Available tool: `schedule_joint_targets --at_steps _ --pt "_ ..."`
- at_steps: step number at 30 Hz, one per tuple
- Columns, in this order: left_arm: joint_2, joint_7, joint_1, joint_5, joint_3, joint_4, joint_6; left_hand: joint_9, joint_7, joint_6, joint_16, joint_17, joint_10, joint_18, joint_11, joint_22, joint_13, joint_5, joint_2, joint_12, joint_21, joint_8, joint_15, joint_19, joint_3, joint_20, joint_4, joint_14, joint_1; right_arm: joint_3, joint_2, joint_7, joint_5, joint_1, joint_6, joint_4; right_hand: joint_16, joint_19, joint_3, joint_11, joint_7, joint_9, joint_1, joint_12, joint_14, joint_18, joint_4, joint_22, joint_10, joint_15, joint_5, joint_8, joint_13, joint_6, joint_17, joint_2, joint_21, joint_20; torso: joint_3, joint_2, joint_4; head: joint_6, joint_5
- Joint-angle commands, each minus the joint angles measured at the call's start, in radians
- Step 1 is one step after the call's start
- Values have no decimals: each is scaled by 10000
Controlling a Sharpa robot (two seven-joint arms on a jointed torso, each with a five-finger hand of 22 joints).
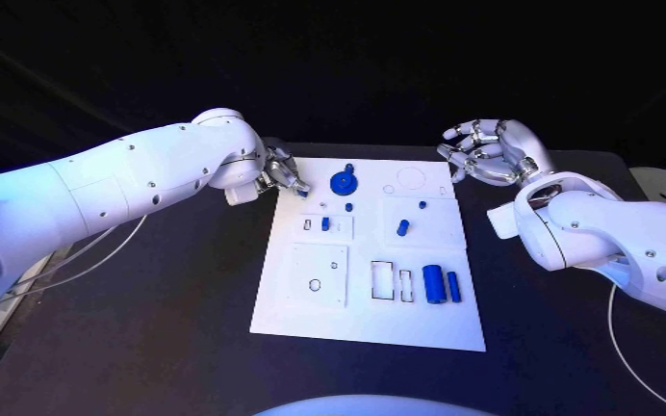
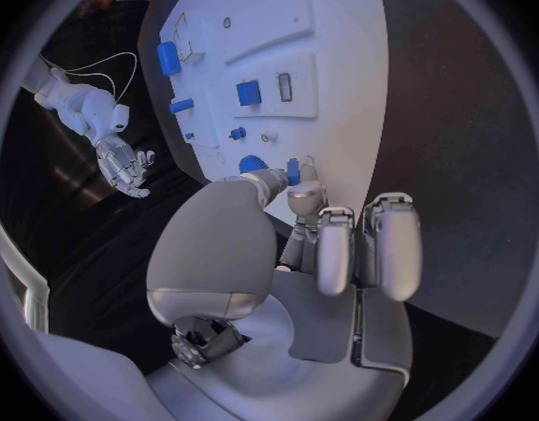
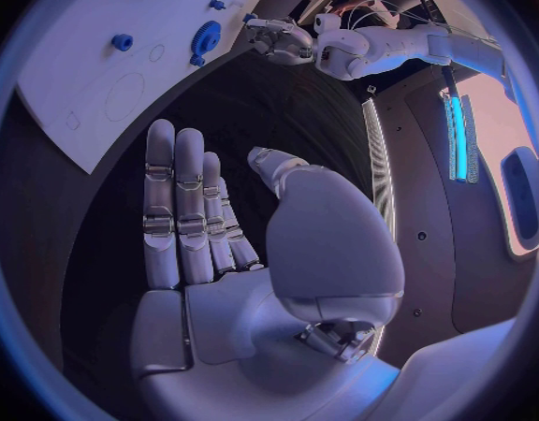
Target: Assemble the parts on the task board
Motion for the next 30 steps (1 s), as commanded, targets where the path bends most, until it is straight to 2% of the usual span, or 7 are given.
schedule_joint_targets --at_steps 1,6,11,14,17,24,30 --pt "-267 87 -1 623 7 507 -497 650 -58 -38 64 2634 68 49 2 327 31 2 -115 46 -26 367 -81 18 1275 -23 -1195 1065 -187 -3 -5 62 -41 -13 56 -1 -35 88 8 8 40 -10 0 66 81 43 44 -17 -60 6 35 63 -9 10 8 103 -58 -2 8 -9 14 6 13" --pt "-708 104 -73 505 5 1253 -785 698 -78 -45 64 2634 113 48 -20 335 67 8 -236 89 -26 478 -101 24 1538 -40 -1321 1065 -303 -6 -6 58 -41 -30 64 -2 -50 98 6 8 42 -12 -1 75 88 42 52 -32 -64 6 57 68 -19 7 21 115 -68 -3 8 -4 37 14 37" --pt "-1110 127 -274 -208 1 2043 -1112 722 -93 -24 64 2634 178 46 -31 349 149 7 -299 157 -21 549 -112 32 1682 -49 -1359 1065 -412 -7 1 60 -41 -39 68 3 -50 98 6 8 42 -12 -1 75 88 42 52 -32 -64 6 57 68 -19 7 21 115 -68 -3 -17 12 18 -4 20" --pt "-1287 129 -383 -584 -1 2379 -1231 749 -124 10 64 2634 276 30 -62 426 262 8 -375 260 18 636 -141 69 1837 -71 -1434 1065 -496 -8 7 66 -41 -46 70 6 -50 98 6 8 42 -12 -1 75 88 42 52 -32 -64 6 57 68 -19 7 21 115 -68 -3 -15 0 1 -8 36" --pt "-1400 126 -470 -817 -6 2598 -1258 776 -149 56 64 2634 381 25 -83 452 412 -4 -414 384 31 720 -160 83 1927 -89 -1454 1065 -591 -8 7 72 -41 -51 67 11 -50 98 6 8 42 -12 -1 75 88 42 52 -32 -64 6 57 68 -19 7 21 115 -68 -3 -6 2 5 -19 38" --pt "-1507 93 -702 -1271 -22 2890 -1287 836 -202 130 64 2634 516 24 -126 459 628 -10 -460 559 33 886 -194 87 2048 -117 -1470 1065 -746 -8 16 45 -64 -65 54 5 -86 112 -4 12 42 -17 -10 50 91 40 68 -62 -99 9 87 80 -58 7 44 119 -88 -2 -24 6 9 -15 46" --pt "-1476 67 -781 -1499 -29 2992 -1294 863 -225 154 64 2634 568 21 -146 477 715 -12 -477 630 41 959 -211 94 2096 -131 -1481 1065 -805 -8 28 48 -72 -74 48 5 -97 114 -7 13 42 -18 -13 39 89 39 73 -70 -108 10 94 82 -71 7 49 119 -95 -1 -12 14 -2 -16 80"
